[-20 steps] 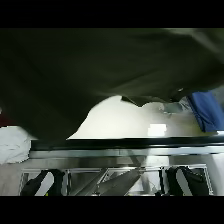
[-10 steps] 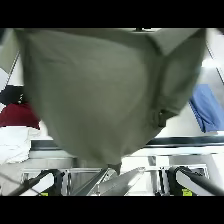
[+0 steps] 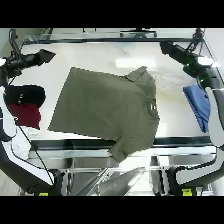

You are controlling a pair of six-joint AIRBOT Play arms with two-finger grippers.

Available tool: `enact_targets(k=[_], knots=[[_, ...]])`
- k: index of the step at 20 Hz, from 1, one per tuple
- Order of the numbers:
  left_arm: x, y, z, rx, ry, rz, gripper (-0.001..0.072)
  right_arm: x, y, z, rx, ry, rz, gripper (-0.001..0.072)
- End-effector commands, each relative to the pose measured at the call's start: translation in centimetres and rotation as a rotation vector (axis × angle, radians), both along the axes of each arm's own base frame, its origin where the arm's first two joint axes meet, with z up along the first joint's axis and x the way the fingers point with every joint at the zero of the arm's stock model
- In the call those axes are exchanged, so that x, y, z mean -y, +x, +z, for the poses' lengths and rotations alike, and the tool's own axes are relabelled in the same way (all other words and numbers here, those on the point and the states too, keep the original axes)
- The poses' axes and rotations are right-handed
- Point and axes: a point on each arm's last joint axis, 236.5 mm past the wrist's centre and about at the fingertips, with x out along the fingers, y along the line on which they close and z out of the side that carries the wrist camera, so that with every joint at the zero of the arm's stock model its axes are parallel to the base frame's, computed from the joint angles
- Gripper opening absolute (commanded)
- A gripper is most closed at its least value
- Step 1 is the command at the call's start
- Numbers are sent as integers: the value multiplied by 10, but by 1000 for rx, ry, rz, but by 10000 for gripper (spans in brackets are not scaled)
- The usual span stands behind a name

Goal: Fold the shirts.

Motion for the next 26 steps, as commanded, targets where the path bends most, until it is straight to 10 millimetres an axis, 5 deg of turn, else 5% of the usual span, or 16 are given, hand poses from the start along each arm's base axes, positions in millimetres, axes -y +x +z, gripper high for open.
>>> enact_targets(k=[1,2,3,8,12,19,26], knots=[[-41,-44,-37,-289,-21,-19,711,16,-43,1,-127,82,145,176],[-51,-65,-46,-384,-13,-34,711,24,-61,-3,-192,86,177,138],[-55,-86,-55,-473,-17,-61,711,31,-79,-11,-264,81,201,14],[-67,-181,-115,-826,-76,-60,691,60,-175,-100,-667,44,76,15],[-84,-249,-173,-1061,72,-37,692,53,-230,-131,-732,80,0,15],[-88,-257,-197,-1070,110,-24,691,48,-284,-148,-762,107,-53,15],[-54,-288,-214,-1182,71,-140,691,46,-289,-147,-760,100,-50,15]])
